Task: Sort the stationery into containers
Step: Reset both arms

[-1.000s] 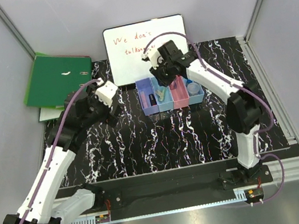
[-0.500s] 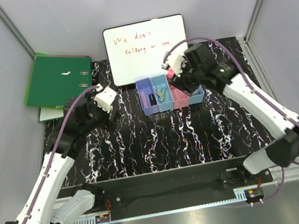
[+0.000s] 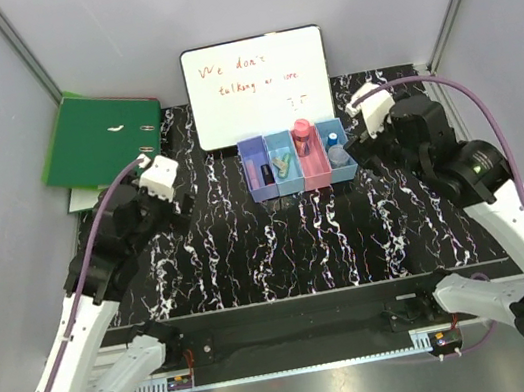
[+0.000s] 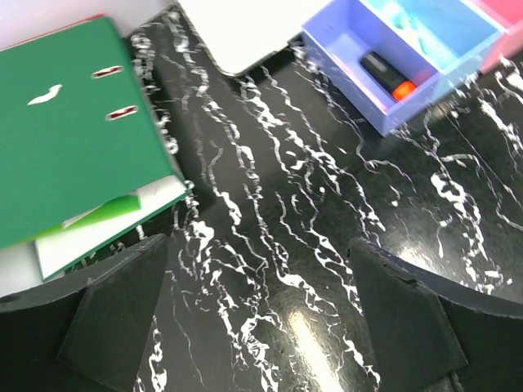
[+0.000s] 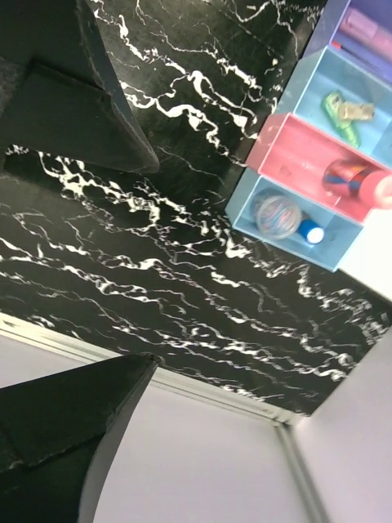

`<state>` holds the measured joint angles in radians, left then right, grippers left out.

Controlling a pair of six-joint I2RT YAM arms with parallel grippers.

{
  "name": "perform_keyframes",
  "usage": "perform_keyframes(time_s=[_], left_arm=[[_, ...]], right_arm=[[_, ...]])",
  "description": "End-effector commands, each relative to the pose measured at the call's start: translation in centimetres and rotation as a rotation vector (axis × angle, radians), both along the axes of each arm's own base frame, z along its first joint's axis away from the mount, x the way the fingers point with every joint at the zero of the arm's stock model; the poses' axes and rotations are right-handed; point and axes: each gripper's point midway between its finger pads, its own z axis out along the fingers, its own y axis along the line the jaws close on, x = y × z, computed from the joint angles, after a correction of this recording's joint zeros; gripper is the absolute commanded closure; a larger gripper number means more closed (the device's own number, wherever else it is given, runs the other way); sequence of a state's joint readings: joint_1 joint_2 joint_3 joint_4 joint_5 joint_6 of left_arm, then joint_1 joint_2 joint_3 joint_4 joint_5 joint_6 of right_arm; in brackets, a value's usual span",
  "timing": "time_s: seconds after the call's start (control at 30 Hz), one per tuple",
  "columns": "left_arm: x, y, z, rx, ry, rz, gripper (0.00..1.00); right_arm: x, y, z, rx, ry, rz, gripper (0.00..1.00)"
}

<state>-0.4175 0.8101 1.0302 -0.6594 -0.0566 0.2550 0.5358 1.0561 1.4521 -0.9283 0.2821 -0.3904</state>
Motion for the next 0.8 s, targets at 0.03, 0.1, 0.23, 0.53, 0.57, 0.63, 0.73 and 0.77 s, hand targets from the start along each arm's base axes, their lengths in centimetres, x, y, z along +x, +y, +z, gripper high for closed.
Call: perform_keyframes(time_s=[0.03,0.1,0.23,0.53,0.57,0.63,0.73,0.77], left_arm=[[-0.4,2.1,3.0,-0.066,-0.092,0.134,0.01],[-0.7,2.2,2.7,-0.057,-0.084,0.132,0.01],[-0.9,2.5,2.6,-0.051,-0.085,0.140,0.01],[-0.9,3.2,3.0,-0.082,-0.087,0.196,0.01],[-0.9,3.2,3.0,-0.082,-0.087,0.197,0.01],[-0.9,3.2,2.9,-0.087,-0.085,0.202,0.01],[-0.9,3.2,2.9,-0.091,-0.085,0.203,0.01],[-0.9,3.2,2.8,-0.091,-0.082,0.203,0.01]], right_arm=[[-1.5,-2.1,0.2,0.076,-0.023,-0.132,0.00],[-2.1,-1.7,0.9,0.118,-0.028,-0.109,0.00],[-2.8,-0.4,2.1,0.188,-0.015,-0.054,0.00],[-3.3,0.0,0.9,0.200,0.012,-0.031,0.00],[-3.3,0.0,0.7,0.198,0.013,-0.031,0.00],[-3.4,-0.1,0.6,0.197,0.015,-0.033,0.00],[-3.4,-0.2,0.5,0.194,0.014,-0.031,0.00],[-3.4,-0.1,0.6,0.197,0.013,-0.026,0.00]])
